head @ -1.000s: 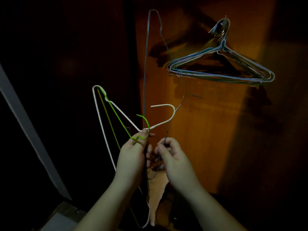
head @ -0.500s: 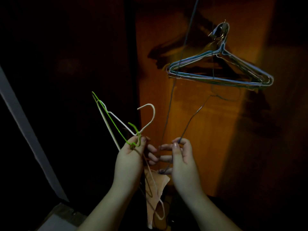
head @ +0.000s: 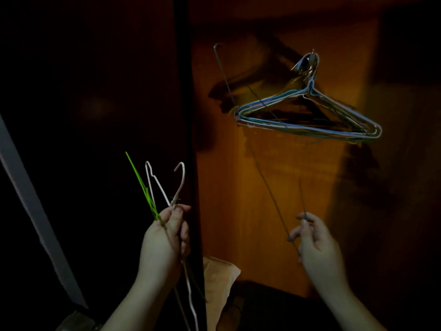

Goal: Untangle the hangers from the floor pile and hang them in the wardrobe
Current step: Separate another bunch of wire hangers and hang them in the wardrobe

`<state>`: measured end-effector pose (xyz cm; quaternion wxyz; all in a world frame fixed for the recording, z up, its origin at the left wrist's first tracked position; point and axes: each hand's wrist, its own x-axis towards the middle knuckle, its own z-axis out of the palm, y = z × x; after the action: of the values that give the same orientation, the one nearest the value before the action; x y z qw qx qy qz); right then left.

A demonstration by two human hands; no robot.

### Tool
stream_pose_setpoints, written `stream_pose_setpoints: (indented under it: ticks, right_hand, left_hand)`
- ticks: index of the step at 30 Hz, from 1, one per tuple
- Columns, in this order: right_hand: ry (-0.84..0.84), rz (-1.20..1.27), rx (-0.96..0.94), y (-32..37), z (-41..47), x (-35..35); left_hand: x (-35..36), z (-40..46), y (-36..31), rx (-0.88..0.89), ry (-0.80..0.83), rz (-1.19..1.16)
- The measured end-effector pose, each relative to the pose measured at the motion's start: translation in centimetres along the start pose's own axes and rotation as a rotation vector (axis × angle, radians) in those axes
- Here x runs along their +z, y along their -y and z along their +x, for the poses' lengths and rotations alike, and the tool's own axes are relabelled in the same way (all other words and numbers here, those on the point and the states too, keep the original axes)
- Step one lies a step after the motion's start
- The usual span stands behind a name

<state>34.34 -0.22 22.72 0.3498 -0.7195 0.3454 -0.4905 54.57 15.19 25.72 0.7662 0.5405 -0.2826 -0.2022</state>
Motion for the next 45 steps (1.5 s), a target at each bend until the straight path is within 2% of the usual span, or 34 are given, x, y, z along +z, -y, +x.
stream_pose_setpoints:
  ticks: [7, 16, 23, 45]
  right_hand:
    - [-0.116, -0.318, -0.005, -2.3, 6.4, -6.1]
    - [-0.171, -0.631, -0.183, -2.0, 15.3, -11.5]
    - [-0.230, -0.744, -0.321, 0.2, 21.5, -12.9]
    - [-0.042, -0.882, -0.289, 1.1, 30.1, -12.7]
  left_hand:
    - [1.7, 1.8, -2.7, 0.022, 0.015, -0.036]
    - [5.6, 4.4, -7.3, 0.102, 0.061, -0.139]
    - [9.1, 5.8, -9.5, 0.152, 0.103, -0.158]
    - [14.1, 6.5, -9.8, 0.156, 0.172, -0.173]
